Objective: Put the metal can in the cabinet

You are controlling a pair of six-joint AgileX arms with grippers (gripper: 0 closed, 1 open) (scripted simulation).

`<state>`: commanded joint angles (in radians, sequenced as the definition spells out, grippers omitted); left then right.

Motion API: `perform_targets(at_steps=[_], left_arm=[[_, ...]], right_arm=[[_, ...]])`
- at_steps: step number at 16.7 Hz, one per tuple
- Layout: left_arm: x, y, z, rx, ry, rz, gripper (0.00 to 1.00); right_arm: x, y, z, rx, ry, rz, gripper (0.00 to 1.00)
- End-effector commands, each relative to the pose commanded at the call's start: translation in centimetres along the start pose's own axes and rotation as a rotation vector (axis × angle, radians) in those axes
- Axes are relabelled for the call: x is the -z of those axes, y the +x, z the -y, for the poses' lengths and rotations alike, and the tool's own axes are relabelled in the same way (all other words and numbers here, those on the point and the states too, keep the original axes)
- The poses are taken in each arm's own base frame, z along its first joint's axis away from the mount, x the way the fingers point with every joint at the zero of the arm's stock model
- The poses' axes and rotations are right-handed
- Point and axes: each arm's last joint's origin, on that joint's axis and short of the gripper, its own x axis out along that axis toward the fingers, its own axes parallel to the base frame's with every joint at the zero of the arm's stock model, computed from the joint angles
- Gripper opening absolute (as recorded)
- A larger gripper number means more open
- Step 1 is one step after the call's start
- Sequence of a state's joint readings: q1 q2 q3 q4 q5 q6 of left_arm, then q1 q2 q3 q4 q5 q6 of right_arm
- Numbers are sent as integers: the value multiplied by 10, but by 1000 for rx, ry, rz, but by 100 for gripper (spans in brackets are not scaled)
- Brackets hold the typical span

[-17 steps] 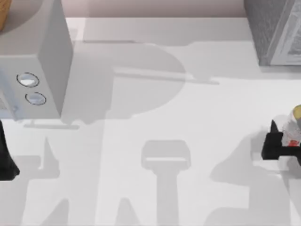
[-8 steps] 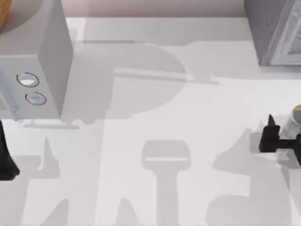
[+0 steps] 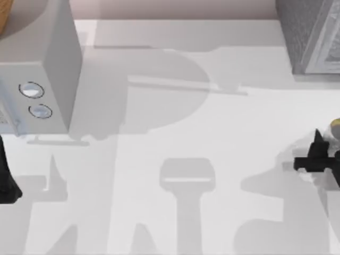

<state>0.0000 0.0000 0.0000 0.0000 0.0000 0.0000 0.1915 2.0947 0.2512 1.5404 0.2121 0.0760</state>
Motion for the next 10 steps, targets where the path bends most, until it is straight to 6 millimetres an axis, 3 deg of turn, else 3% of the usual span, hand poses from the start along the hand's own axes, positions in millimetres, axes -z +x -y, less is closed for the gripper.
perform_targets(at_steps=[4, 10], left_arm=[[0, 0, 0, 0, 0, 0, 100], [0, 0, 0, 0, 0, 0, 100]], right_arm=[[0, 0, 0, 0, 0, 0, 2], [0, 0, 0, 0, 0, 0, 0]])
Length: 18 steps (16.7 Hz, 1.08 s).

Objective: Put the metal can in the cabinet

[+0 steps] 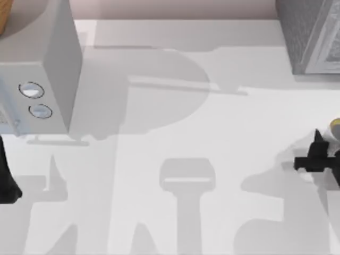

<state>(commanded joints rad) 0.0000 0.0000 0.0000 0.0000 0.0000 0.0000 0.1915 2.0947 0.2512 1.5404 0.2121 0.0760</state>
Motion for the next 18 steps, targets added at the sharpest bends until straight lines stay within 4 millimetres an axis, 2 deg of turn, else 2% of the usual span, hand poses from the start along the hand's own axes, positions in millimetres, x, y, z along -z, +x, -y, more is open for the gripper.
perform_targets(at_steps=[5, 8, 13, 18], left_arm=[[0, 0, 0, 0, 0, 0, 100], [0, 0, 0, 0, 0, 0, 100], [0, 0, 0, 0, 0, 0, 100], [0, 0, 0, 0, 0, 0, 100]], right_arm=[[-2, 0, 0, -2, 1, 2, 0], [-15, 3, -3, -8, 0, 9, 0], [-54, 3, -5, -7, -4, -6, 0], [-103, -15, -4, -1, -6, -25, 0]])
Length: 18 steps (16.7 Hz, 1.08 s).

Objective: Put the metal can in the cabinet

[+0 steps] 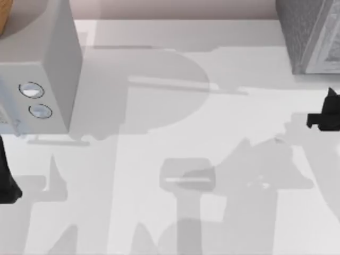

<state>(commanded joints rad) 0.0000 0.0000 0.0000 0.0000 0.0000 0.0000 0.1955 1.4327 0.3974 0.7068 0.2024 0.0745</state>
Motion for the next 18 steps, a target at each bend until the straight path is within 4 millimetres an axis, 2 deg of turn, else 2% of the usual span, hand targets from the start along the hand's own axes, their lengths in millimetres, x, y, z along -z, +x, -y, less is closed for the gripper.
perform_targets(at_steps=[4, 7, 13, 18], left_arm=[[0, 0, 0, 0, 0, 0, 100], [0, 0, 0, 0, 0, 0, 100], [0, 0, 0, 0, 0, 0, 100], [0, 0, 0, 0, 0, 0, 100]], right_arm=[[-30, -22, 3, 2, 4, 13, 0], [-40, -30, 4, 1, 7, 25, 0], [-36, -32, 5, 0, 7, 13, 0], [-15, -59, 16, -17, 6, -36, 0]])
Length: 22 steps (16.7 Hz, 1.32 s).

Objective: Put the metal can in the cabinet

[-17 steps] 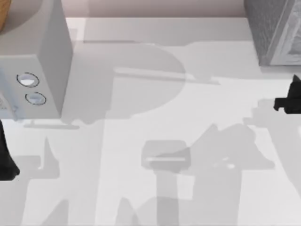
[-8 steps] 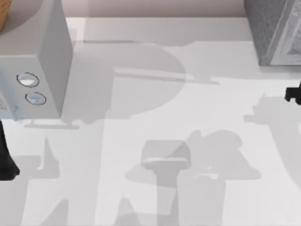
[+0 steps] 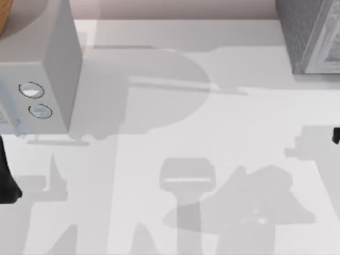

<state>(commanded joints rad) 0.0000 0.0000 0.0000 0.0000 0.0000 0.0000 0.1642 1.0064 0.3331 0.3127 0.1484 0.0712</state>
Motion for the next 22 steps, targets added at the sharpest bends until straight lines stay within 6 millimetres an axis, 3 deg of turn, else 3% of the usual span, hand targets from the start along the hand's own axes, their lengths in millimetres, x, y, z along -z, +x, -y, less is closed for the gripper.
perform_targets(at_steps=[9, 15, 22], left_arm=[[0, 0, 0, 0, 0, 0, 100], [0, 0, 0, 0, 0, 0, 100], [0, 0, 0, 0, 0, 0, 100]], right_arm=[[17, -81, 23, -18, 30, 336, 0], [53, -85, 29, 7, -4, 359, 0], [51, -86, 29, 4, -3, 354, 0]])
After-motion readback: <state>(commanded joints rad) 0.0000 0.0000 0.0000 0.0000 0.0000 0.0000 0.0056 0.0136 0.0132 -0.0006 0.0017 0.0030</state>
